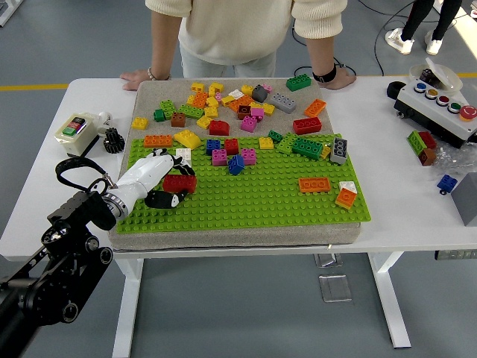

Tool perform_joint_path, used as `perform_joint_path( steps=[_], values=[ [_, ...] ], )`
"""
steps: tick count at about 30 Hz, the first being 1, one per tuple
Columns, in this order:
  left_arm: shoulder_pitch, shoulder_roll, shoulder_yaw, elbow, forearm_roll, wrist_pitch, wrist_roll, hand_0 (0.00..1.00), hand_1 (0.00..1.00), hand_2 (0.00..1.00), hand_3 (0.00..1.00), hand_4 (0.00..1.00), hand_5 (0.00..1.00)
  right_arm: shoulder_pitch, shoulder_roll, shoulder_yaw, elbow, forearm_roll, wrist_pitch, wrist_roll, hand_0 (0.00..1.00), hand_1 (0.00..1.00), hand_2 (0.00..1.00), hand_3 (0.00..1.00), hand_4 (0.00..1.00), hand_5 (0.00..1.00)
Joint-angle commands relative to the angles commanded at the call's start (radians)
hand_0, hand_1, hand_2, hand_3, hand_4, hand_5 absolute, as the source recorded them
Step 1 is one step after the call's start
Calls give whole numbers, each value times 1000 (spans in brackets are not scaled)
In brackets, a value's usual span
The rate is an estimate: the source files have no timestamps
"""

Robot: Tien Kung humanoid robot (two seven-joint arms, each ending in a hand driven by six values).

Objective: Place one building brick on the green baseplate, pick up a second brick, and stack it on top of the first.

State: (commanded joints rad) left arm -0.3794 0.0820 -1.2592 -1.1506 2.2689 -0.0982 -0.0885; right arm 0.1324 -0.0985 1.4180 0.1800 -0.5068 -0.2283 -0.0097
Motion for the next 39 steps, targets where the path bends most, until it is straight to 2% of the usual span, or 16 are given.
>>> perform_joint_path(
  steps=[32, 33, 38, 39],
  values=[
    [37, 5, -19, -47, 0, -71, 31, 998, 735, 582, 550, 628, 15, -5, -1, 1, 0, 0, -4, 2, 740, 668, 717, 595, 917, 494],
    [37, 6, -20, -48, 0, -74, 31, 998, 737, 586, 551, 653, 43, -5, -1, 0, 0, 0, -4, 2, 740, 667, 716, 594, 917, 494],
    [39, 6, -24, -50, 0, -82, 29, 998, 737, 586, 551, 653, 43, -5, -2, 0, 0, -1, -6, 1, 740, 667, 716, 594, 917, 494],
    [39, 6, -24, -50, 0, -83, 29, 998, 741, 590, 555, 704, 92, -5, -2, 0, 0, -1, -6, 1, 739, 668, 717, 594, 917, 494]
  ],
)
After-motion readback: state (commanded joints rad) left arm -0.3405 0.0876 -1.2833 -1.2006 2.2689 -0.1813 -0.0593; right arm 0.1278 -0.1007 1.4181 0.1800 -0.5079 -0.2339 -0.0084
